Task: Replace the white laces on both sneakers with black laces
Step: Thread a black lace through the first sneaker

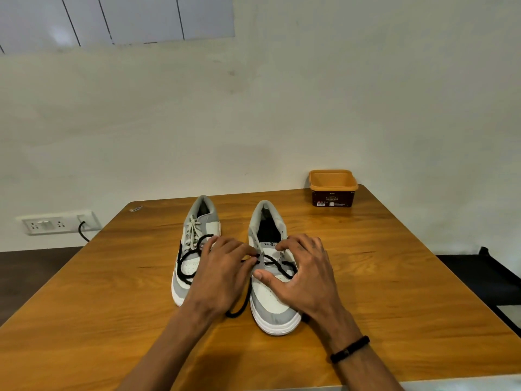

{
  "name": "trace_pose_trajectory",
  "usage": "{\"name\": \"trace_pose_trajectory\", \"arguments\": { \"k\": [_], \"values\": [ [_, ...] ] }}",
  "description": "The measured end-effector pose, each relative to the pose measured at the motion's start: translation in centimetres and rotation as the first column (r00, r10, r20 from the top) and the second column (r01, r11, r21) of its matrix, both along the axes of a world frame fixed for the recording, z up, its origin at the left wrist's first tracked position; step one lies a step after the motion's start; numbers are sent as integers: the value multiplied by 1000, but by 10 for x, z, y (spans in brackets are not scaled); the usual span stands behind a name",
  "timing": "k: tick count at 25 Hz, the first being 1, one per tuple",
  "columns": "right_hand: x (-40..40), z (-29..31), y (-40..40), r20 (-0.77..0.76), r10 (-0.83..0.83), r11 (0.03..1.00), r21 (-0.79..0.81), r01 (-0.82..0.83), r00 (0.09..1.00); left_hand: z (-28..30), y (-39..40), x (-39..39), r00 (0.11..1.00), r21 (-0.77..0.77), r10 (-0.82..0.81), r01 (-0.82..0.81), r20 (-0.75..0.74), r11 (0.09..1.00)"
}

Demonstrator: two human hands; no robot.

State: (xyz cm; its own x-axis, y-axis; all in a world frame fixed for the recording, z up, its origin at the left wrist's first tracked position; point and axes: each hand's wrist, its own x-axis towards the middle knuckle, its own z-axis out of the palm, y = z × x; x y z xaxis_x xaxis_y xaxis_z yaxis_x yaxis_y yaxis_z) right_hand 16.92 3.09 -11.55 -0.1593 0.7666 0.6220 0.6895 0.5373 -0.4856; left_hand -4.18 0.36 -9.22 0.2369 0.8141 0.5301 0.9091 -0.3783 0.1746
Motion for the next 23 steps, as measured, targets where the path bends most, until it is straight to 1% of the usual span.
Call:
{"name": "trace_pose_trajectory", "arguments": {
  "k": [2,5,9,14,18,19,20,21,23],
  "values": [
    [-1,0,0,0,-3,1000,-5,3,1000,2,3,-4,999,33,37,-38,19,999],
    [-1,0,1,6,-6,1000,-8,6,1000,9,4,-19,987,102,156,-151,-44,983],
    [-1,0,1,2,-17,1000,-6,17,1000,12,6,-56,941,144,322,-307,-100,941],
    [0,1,2,13,-17,1000,-5,17,1000,2,3,-68,904,208,403,-371,-142,905],
    [0,0,1,1,-11,1000,-4,11,1000,2,5,-58,867,189,480,-453,-137,871],
    [0,0,1,-1,-10,1000,-6,10,1000,3,1,-54,869,200,478,-450,-124,870],
    [0,-1,1,0,-10,1000,-8,10,1000,3,-5,-47,893,206,442,-417,-90,885],
    [0,-1,2,-1,-8,1000,-11,8,1000,2,-14,-39,928,188,368,-353,-53,917],
    [-1,-2,3,-22,1,1000,-26,-2,1000,-6,-39,-17,987,100,160,-158,-12,982]
  ]
}}
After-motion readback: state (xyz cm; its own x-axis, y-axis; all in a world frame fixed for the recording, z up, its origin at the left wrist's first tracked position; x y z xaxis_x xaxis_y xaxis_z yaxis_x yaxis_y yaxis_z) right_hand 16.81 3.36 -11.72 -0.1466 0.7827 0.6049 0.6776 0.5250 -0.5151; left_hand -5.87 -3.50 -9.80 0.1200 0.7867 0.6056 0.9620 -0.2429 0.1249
